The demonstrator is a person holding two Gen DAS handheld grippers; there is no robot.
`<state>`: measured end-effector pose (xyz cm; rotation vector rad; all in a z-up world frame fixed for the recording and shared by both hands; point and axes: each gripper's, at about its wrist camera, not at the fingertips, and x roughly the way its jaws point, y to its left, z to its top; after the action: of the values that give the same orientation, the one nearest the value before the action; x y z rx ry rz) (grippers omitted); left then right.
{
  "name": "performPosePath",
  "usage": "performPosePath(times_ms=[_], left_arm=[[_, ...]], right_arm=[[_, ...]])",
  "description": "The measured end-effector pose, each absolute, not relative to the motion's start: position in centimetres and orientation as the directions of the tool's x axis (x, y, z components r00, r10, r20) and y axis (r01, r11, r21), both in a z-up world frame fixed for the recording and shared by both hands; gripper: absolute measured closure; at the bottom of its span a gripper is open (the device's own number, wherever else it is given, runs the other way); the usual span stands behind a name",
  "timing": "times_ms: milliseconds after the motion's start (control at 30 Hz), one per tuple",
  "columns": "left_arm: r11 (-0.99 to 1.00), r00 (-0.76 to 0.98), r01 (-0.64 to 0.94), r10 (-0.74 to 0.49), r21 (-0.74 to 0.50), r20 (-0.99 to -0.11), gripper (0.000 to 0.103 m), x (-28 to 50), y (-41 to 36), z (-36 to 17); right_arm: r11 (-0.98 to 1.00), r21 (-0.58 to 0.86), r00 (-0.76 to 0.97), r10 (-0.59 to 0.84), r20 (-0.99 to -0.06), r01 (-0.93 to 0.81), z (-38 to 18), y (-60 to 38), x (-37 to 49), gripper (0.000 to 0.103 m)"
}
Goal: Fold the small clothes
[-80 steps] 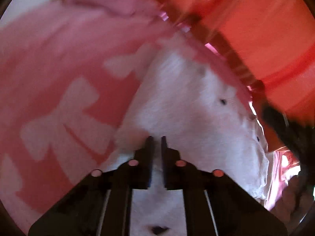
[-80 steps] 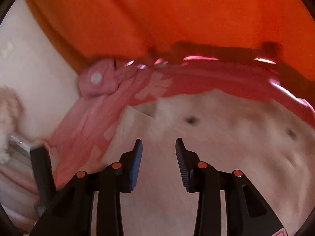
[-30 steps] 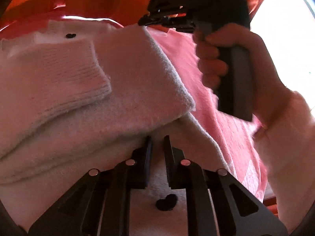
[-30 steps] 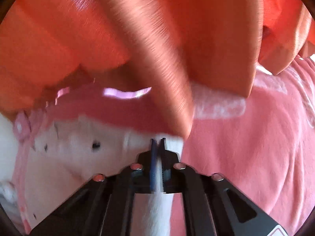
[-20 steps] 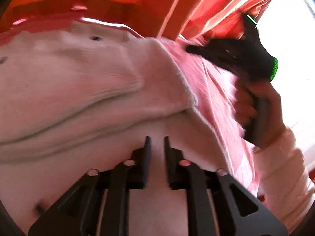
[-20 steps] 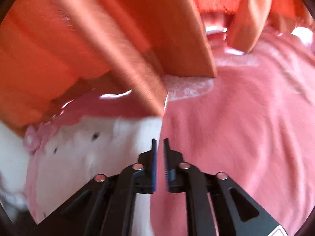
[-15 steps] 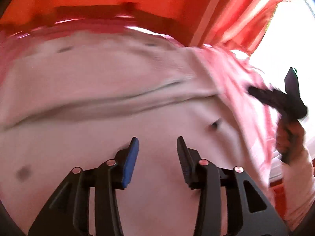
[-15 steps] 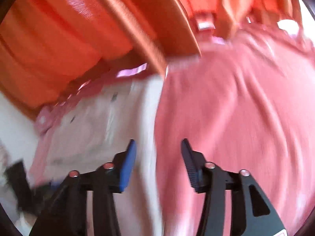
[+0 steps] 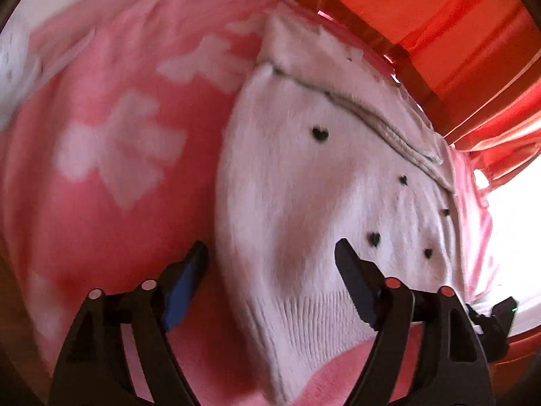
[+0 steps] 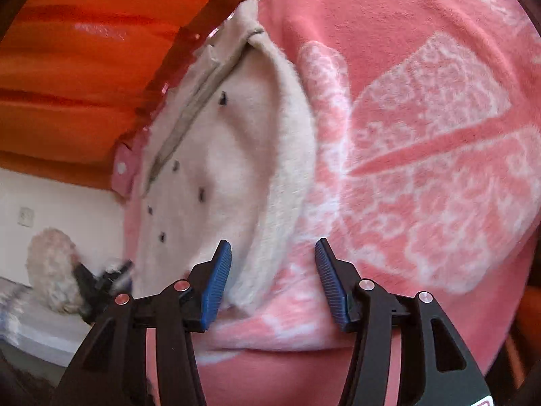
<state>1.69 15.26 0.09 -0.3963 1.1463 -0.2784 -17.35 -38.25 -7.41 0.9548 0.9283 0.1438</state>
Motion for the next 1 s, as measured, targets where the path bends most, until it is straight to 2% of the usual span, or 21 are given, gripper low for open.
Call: performPosePath(times_ms=[133,200,233,267,300,333,367,500,667,867,1000], left_arm=[[0.902,0.401,0.046,-0.41,-0.428,-0.82,0.028,0.1,14.2,-0.2],[0.888,0.386,0.075,-0.446,-0.454,-0.807,0.028,-0.7,13.9,0.0],[0.883,0.378,0.083,-0.457,-0.462,-0.805,0.031,-0.8,13.6,0.0],[0.879,0.363,0.095,-0.467,-0.467,-0.806,0.044,-1.0,13.4,0.0],[0.875,0.34,0.111,-0.479,-0.471,-0.809,0.052,-1.1,13.0,-0.1],[0.866,0.318,0.121,-0.497,-0.485,-0.808,0.073,-1.2,12.8,-0.4],[0.853,0.296,0.118,-0.518,-0.508,-0.802,0.093,-1.4,12.8,-0.6],[0.843,0.346,0.137,-0.532,-0.52,-0.773,0.096,-2.6,13.5,1.1],[0.835,0.439,0.198,-0.544,-0.514,-0.715,0.097,-5.8,15.1,5.9],[0.819,0.445,0.229,-0.568,-0.526,-0.692,0.097,-10.8,16.4,9.3],[0.807,0.503,0.22,-0.575,-0.548,-0.645,0.097,-12.4,18.1,13.1]], right_arm=[[0.616,0.754,0.629,0.499,-0.596,0.226,-6.0,-36.9,-16.4,0.051],[0.625,0.748,0.625,0.497,-0.602,0.224,-6.1,-36.4,-15.5,0.051],[0.634,0.737,0.617,0.489,-0.616,0.234,-6.2,-36.2,-15.0,0.052],[0.651,0.719,0.615,0.469,-0.634,0.244,-6.2,-35.9,-14.9,0.056],[0.659,0.711,0.623,0.455,-0.636,0.245,-6.1,-35.7,-14.8,0.071],[0.665,0.707,0.632,0.447,-0.634,0.24,-5.9,-35.6,-14.7,0.095],[0.671,0.702,0.646,0.431,-0.63,0.237,-5.4,-35.4,-14.9,0.095],[0.754,0.624,0.717,0.319,-0.619,0.204,-2.2,-34.6,-17.1,0.097],[0.825,0.529,0.781,0.192,-0.595,0.2,1.3,-33.9,-21.3,0.098],[0.859,0.471,0.793,0.138,-0.593,0.202,4.1,-31.6,-27.2,0.099],[0.87,0.464,0.826,0.133,-0.548,0.168,6.8,-31.1,-29.0,0.099]])
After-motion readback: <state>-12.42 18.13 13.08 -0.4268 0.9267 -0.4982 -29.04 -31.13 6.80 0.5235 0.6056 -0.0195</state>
